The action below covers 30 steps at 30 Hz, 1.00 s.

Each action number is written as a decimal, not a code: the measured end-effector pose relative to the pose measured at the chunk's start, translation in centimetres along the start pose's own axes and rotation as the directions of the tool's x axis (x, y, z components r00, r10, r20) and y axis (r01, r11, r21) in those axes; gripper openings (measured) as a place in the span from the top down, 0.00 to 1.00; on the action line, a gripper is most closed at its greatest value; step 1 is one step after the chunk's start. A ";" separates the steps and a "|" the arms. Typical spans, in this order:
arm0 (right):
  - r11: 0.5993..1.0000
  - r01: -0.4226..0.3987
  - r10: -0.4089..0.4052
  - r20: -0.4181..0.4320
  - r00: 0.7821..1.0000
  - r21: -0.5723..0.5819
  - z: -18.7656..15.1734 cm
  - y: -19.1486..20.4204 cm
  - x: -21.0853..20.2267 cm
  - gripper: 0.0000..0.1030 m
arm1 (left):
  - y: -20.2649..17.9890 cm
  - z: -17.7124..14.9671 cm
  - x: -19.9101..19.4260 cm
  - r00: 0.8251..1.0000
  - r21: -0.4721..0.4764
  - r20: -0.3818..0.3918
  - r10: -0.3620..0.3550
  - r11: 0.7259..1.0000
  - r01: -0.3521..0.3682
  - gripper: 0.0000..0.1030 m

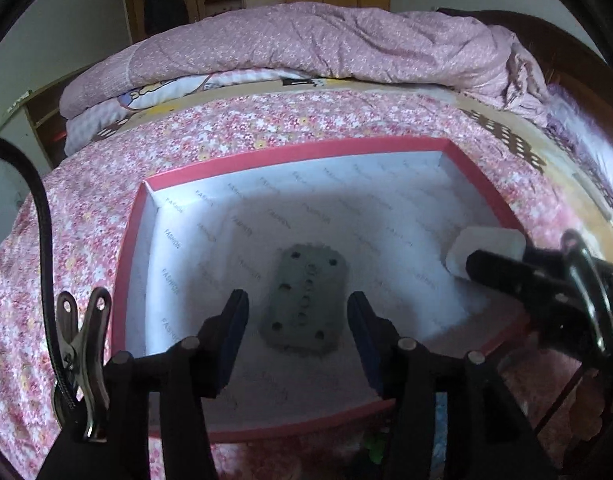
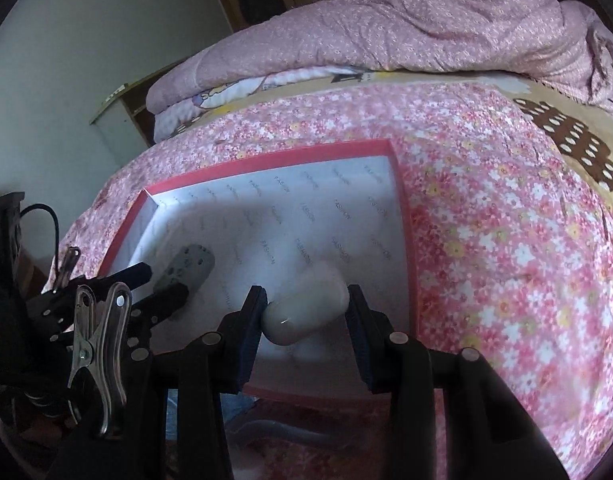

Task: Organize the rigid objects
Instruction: 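Lower the white oval case into the tray and open the right tool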

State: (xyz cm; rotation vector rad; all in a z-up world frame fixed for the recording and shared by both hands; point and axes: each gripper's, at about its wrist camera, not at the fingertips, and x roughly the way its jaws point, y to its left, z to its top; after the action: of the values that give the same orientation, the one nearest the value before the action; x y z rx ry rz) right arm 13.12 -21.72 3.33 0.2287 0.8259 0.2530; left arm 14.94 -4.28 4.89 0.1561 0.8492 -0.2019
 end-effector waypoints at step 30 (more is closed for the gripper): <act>0.999 -0.039 0.040 0.062 0.997 -0.021 -2.5 0.5 -7.3 0.46 | 2.6 -3.5 -7.9 1.000 -0.155 0.030 -0.009 0.988 0.014 0.44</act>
State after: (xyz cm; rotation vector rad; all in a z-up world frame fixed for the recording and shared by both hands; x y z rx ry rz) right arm 6.44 -23.27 6.84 0.2331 0.7573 0.2896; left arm 7.93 -0.13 8.72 0.0027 0.8337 -0.1480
